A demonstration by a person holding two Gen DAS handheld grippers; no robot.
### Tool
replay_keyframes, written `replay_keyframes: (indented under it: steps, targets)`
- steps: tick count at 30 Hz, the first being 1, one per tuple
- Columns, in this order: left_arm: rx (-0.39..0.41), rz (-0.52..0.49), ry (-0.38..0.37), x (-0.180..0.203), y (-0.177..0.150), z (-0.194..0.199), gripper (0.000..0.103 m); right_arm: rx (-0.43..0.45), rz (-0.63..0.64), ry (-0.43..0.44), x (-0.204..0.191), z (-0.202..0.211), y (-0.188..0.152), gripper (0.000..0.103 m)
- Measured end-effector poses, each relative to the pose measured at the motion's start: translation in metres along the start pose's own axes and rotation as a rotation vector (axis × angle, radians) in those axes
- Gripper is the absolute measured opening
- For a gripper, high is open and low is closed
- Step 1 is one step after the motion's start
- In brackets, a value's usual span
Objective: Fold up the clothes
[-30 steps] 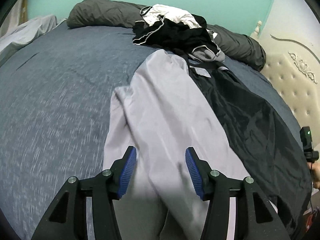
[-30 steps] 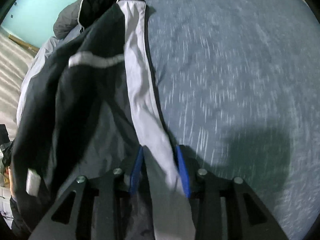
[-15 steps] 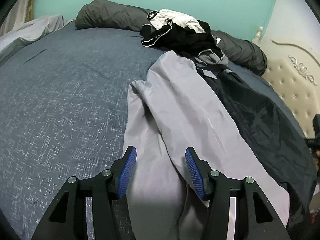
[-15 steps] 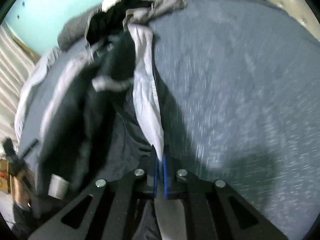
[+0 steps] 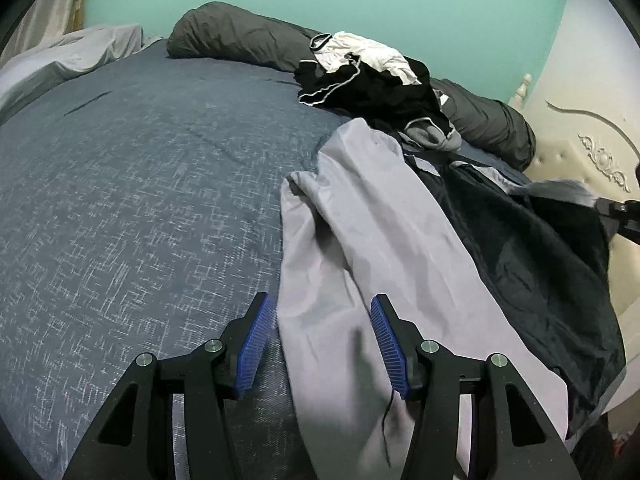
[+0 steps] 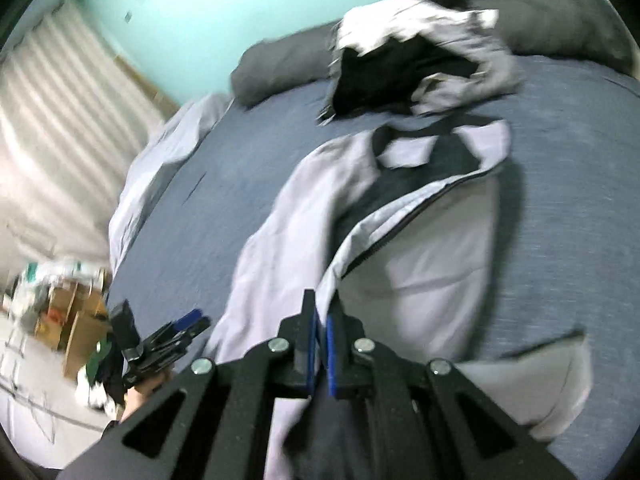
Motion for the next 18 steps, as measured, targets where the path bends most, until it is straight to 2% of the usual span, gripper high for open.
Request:
replay_keyframes:
  steps: [3, 9, 14, 18]
  targets:
    - [-0.008, 0.012, 0.004, -0.006, -0.003, 0.000, 0.055, -0.078, 0.040, -0.019, -0.029, -0.051, -0.020, 0.004]
    - [-0.011, 0.041, -0.025, -0.011, -0.004, -0.001, 0.055, -0.188, 0.065, -0.115, -0.038, -0.112, -0.065, 0.007]
    - [-0.013, 0.064, -0.050, -0.015, -0.005, -0.002, 0.055, -0.129, 0.092, -0.121, -0.036, -0.084, -0.071, 0.007]
    - [-0.007, 0.060, -0.063, -0.012, -0.003, 0.000, 0.055, -0.018, 0.108, -0.108, -0.033, -0.032, -0.060, 0.009]
Point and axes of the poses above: each gripper's, at about its wrist camera, not at the fingertips, and z roughly against the way its jaws point, x to its right, y to its top, the point moved 2 cm from there along -z, roughly the way its jaws point, and after that the axes turned 11 degrees about -z, right-handed, at the moved point
